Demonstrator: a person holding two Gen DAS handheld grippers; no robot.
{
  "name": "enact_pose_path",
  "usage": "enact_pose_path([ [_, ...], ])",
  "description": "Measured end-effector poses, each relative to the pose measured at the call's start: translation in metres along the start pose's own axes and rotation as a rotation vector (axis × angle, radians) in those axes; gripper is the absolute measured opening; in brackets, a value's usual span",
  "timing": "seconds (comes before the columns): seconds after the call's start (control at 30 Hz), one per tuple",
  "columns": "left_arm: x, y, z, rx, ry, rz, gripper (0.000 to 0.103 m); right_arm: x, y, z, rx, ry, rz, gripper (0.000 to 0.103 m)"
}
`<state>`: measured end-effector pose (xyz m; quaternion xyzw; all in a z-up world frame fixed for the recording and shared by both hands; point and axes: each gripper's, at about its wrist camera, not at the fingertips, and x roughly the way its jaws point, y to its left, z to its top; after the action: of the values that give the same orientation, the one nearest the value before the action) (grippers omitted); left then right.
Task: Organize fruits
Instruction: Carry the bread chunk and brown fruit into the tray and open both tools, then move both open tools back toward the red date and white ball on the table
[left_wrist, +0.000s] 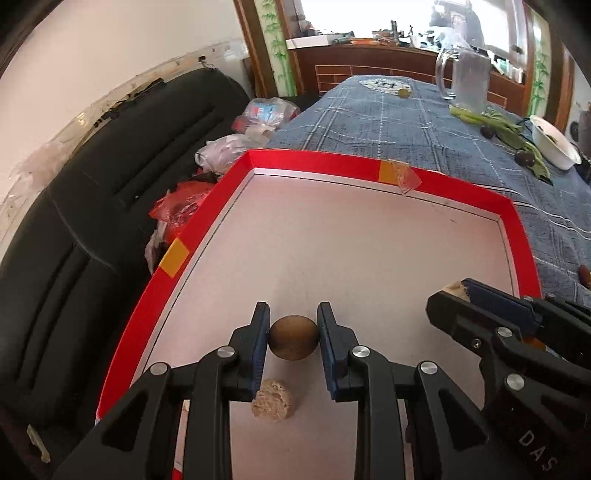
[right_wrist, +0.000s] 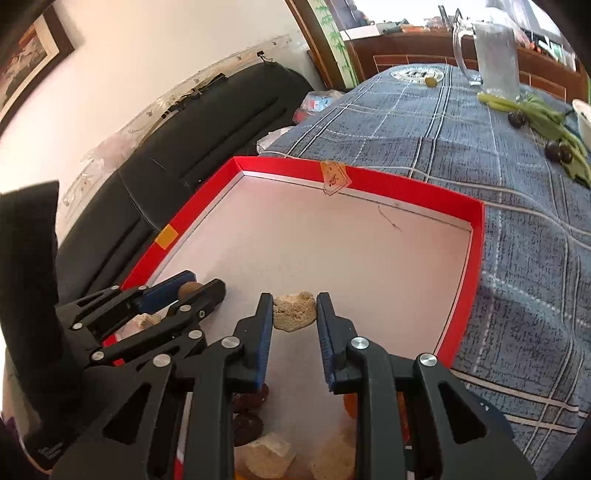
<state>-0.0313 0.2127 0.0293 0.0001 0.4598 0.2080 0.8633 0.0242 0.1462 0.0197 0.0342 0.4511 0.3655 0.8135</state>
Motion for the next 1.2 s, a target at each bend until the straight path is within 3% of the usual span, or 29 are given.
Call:
enact_pose_path([
  [0.03, 0.000, 0.000, 0.001, -0.009, 0.006, 0.005, 0.026, 0.000, 0.000, 0.000, 0.000, -0.004, -0.005, 0.027],
  [0.17, -0.014, -0.001, -0.001, -0.040, 0.005, 0.038, 0.050, -0.008, -0.004, 0.002, 0.009, -0.002, 0.008, 0.027],
  [0.2, -0.023, -0.003, -0.001, -0.039, -0.014, 0.035, 0.051, -0.012, -0.005, 0.003, 0.014, -0.012, 0.021, 0.029],
  [0.3, -0.052, -0.012, -0.001, -0.018, -0.073, 0.025, 0.060, -0.044, -0.010, 0.007, 0.037, -0.100, 0.069, 0.056],
  [0.43, -0.084, -0.021, -0.006, -0.013, -0.128, -0.026, 0.066, -0.089, -0.017, 0.006, 0.035, -0.240, 0.034, 0.060],
  [0.5, -0.096, -0.025, -0.012, -0.005, -0.139, -0.052, 0.070, -0.112, -0.028, 0.002, 0.047, -0.302, -0.019, 0.063],
  [0.77, -0.124, -0.049, -0.046, 0.080, -0.176, -0.125, 0.071, -0.173, -0.060, -0.020, 0.055, -0.440, -0.261, 0.067],
  [1.03, -0.155, -0.064, -0.070, 0.121, -0.238, -0.242, 0.071, -0.225, -0.076, -0.093, 0.111, -0.465, -0.418, 0.071],
  [1.2, -0.182, -0.056, -0.092, 0.105, -0.305, -0.287, 0.079, -0.256, -0.058, -0.134, 0.083, -0.504, -0.497, 0.075],
])
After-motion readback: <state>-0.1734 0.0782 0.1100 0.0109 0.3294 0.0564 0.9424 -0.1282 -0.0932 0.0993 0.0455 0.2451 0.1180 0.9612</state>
